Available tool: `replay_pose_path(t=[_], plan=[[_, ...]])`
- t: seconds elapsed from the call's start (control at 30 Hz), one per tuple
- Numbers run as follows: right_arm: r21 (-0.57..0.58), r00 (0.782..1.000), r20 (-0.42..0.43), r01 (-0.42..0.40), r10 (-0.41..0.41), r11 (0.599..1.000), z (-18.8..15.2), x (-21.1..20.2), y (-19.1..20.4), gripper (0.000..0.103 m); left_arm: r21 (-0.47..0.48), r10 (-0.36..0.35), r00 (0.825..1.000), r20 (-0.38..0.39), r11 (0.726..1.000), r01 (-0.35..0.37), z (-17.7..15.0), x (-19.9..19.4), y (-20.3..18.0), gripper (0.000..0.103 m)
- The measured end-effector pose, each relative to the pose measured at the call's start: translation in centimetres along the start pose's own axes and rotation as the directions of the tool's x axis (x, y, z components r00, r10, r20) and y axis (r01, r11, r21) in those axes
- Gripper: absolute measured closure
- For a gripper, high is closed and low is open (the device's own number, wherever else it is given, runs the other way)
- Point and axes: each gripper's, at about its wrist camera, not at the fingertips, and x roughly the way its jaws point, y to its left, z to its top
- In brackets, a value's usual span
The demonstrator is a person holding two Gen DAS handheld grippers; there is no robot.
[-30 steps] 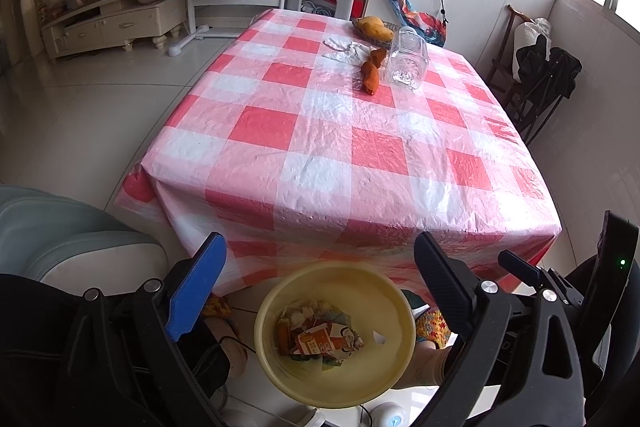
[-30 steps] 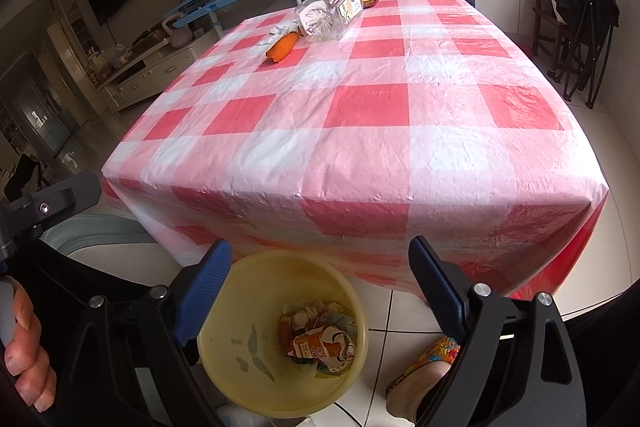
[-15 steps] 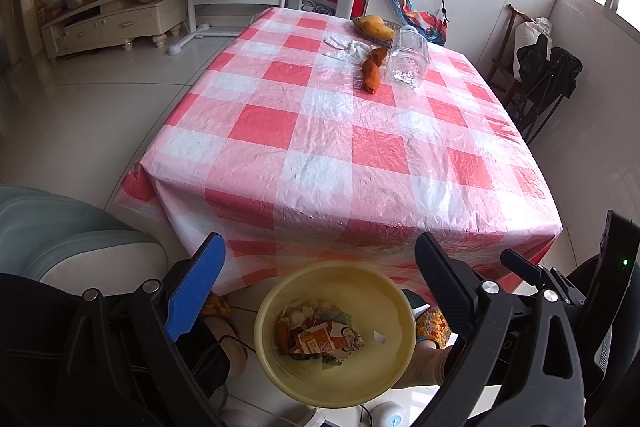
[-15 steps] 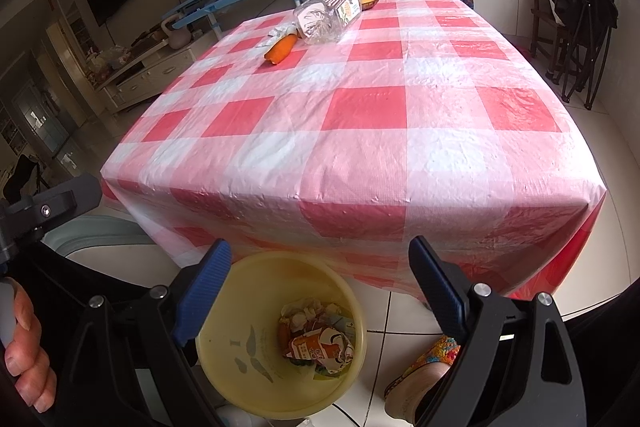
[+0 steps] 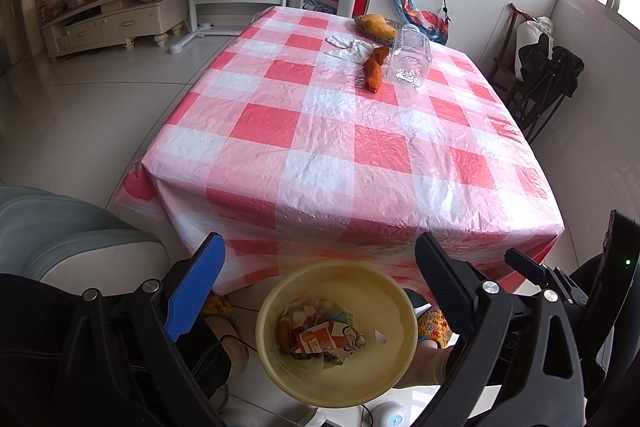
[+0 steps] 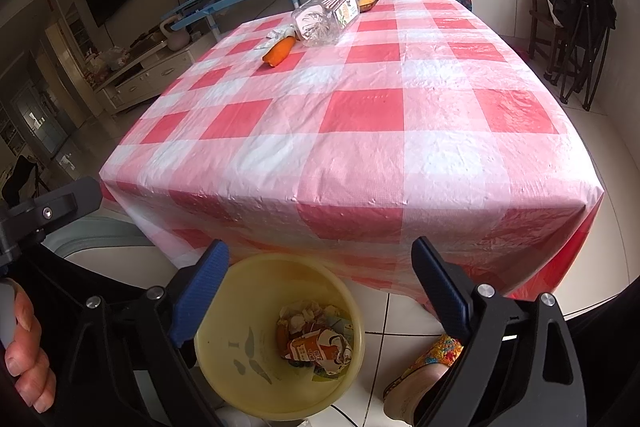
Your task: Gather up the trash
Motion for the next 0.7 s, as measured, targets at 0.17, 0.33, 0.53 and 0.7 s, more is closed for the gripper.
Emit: replay_pose_path(t=[0.17, 0.33, 0.53, 0.7], plan=[[0.001, 1.000, 0.000, -0.001, 0.001, 1.000, -0.01, -0.02, -0.03, 0.014, -0.005, -0.001, 1.000, -0.001, 1.000, 0.001, -0.06, 0.07, 0.11, 0.011], [0.001, 1.000, 0.001, 0.000, 0.000, 1.000, 0.02, -0.02, 0.02, 0.014, -0.017, 0.001, 1.000, -0.011, 1.000, -0.001, -0.34, 0.31, 0.64, 0.011], [-0.003, 1.000, 0.000, 0.000, 0.000, 1.000, 0.01, -0.03, 0.03, 0.014, -0.016, 0.001, 1.000, -0.012, 1.000, -0.001, -0.42, 0.37, 0.67, 0.011], [-0.004, 1.000, -0.002, 0.001, -0.001, 1.000, 0.05, -0.02, 0.01, 0.014, -0.022, 0.003, 1.000, -0.016, 1.000, -0.004, -0.24, 0.51, 0.83, 0.010]])
